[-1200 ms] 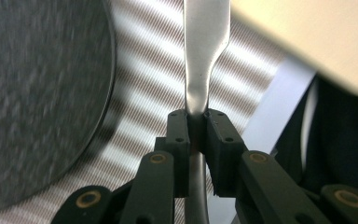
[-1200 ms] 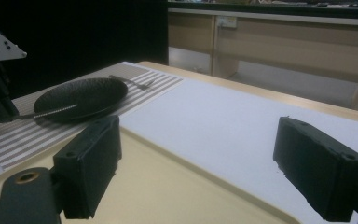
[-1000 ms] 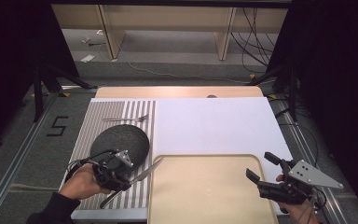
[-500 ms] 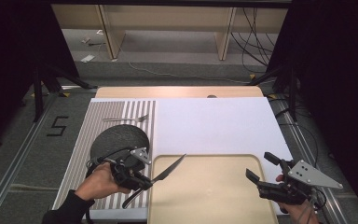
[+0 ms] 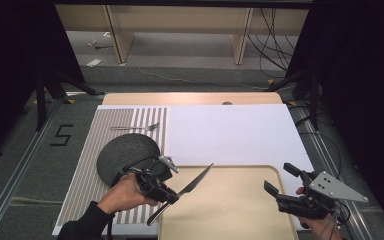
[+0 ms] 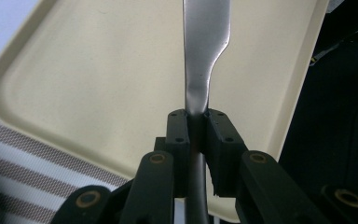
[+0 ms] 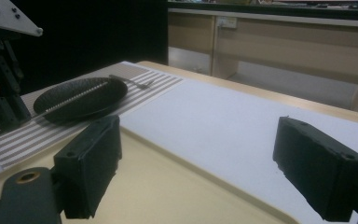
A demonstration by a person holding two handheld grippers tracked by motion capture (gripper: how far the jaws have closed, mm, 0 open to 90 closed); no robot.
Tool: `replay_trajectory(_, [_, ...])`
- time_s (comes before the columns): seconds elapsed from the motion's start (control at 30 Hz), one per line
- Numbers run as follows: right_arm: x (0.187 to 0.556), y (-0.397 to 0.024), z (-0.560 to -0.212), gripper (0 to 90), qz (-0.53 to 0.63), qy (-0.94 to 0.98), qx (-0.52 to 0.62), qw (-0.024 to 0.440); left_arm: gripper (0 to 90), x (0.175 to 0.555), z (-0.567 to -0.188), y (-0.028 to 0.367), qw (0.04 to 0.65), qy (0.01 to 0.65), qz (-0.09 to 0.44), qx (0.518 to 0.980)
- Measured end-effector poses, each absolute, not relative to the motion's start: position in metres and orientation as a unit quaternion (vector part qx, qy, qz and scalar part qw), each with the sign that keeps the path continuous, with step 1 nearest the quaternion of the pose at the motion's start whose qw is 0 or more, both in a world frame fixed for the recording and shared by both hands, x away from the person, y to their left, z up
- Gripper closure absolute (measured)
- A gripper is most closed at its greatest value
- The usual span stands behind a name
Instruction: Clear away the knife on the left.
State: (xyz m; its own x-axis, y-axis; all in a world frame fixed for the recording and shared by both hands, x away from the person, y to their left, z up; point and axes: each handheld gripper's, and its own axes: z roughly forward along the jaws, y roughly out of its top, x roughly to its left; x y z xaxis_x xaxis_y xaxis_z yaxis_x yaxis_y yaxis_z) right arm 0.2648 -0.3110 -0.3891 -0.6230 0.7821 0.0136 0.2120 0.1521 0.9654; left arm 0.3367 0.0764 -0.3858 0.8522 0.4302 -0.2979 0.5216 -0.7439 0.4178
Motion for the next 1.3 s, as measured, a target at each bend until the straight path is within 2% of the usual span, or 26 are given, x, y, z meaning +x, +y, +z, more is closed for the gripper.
replay_trajectory(0.3, [0.265, -0.312, -0.389, 16.2, 0.552, 0.711, 0.349, 0.261, 80.1, 0.342, -0.401, 0.054, 0.236, 0.259, -0.114, 0.93])
replay_trajectory(0.77, [0.264, -0.311, -0.389, 16.3, 0.549, 0.714, 0.347, 0.262, 80.1, 0.337, -0.425, 0.034, 0.187, 0.265, -0.118, 0.938])
replay_trajectory(1.3, [0.263, -0.31, -0.389, 16.3, 0.549, 0.716, 0.342, 0.262, 80.0, 0.333, -0.447, 0.021, 0.164, 0.273, -0.149, 0.936])
